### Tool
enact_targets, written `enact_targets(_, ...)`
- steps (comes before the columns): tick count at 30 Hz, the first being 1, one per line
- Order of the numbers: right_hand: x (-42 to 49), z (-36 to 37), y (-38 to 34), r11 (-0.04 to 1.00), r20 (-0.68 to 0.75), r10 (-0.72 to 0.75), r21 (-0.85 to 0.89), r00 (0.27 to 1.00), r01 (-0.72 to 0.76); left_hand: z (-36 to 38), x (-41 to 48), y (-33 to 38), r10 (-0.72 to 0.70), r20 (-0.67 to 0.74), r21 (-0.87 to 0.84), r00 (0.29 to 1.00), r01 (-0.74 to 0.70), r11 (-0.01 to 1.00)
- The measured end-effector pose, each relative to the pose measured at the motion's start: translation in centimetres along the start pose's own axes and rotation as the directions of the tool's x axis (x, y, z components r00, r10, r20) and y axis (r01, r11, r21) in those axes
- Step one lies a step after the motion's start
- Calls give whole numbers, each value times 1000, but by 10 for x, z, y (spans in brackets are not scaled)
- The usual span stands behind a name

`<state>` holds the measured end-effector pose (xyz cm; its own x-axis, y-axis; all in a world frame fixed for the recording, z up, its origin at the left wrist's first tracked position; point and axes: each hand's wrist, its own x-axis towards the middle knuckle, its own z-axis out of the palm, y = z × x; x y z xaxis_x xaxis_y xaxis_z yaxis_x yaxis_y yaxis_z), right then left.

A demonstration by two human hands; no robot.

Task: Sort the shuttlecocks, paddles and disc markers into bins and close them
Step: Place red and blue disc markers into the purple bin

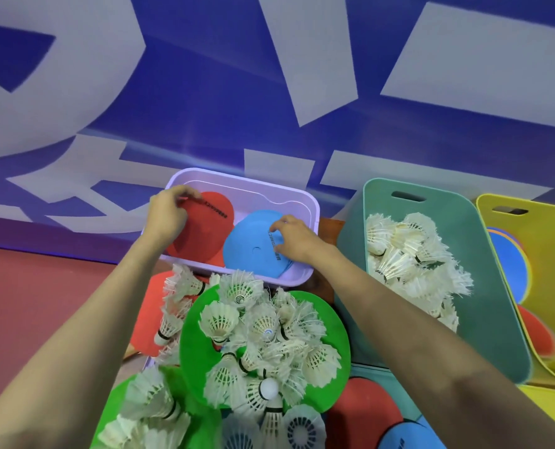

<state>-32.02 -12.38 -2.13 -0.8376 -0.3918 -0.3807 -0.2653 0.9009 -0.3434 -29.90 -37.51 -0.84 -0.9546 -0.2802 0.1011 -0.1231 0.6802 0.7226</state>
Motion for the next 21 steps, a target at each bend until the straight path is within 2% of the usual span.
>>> enact_targets(2,-7,1,2,1000,-9,-4,-3,1000,4,-1,0,0,-72,-22,-56,997,70,996)
enact_targets(4,-13,-2,2,1000,-37,-19,-18,999,18,1,-1,-1,-33,-31,38,999,34,999)
enact_targets(5,-17,-3,2,999,-48,-27,-26,998,26,4,1,-4,23,18,139,1000,-25,990)
enact_targets(7,-23,-6,0,999,-61,-39,-39,997,36,12,5,-16,68,251,336,966,-153,929)
enact_targets(8,-26,-7,-2,998,-62,-43,-46,997,40,15,6,-22,25,348,393,937,-170,903)
enact_targets(10,-33,-9,-4,998,-62,-47,-52,997,44,19,2,-27,-89,397,460,914,-114,881)
enact_targets(12,-42,-12,-6,997,-78,-62,-48,995,58,21,-9,-21,-146,363,470,920,-46,881)
enact_targets(15,-58,-16,-6,995,-120,-93,-45,988,88,23,-26,-6,-152,381,454,912,-42,890)
enact_targets(19,-90,-26,-2,990,-256,-131,19,958,141,32,-52,43,22,273,293,962,-105,950)
enact_targets(21,-116,-32,3,983,-357,-161,25,920,182,39,-79,82,154,213,197,965,-197,960)
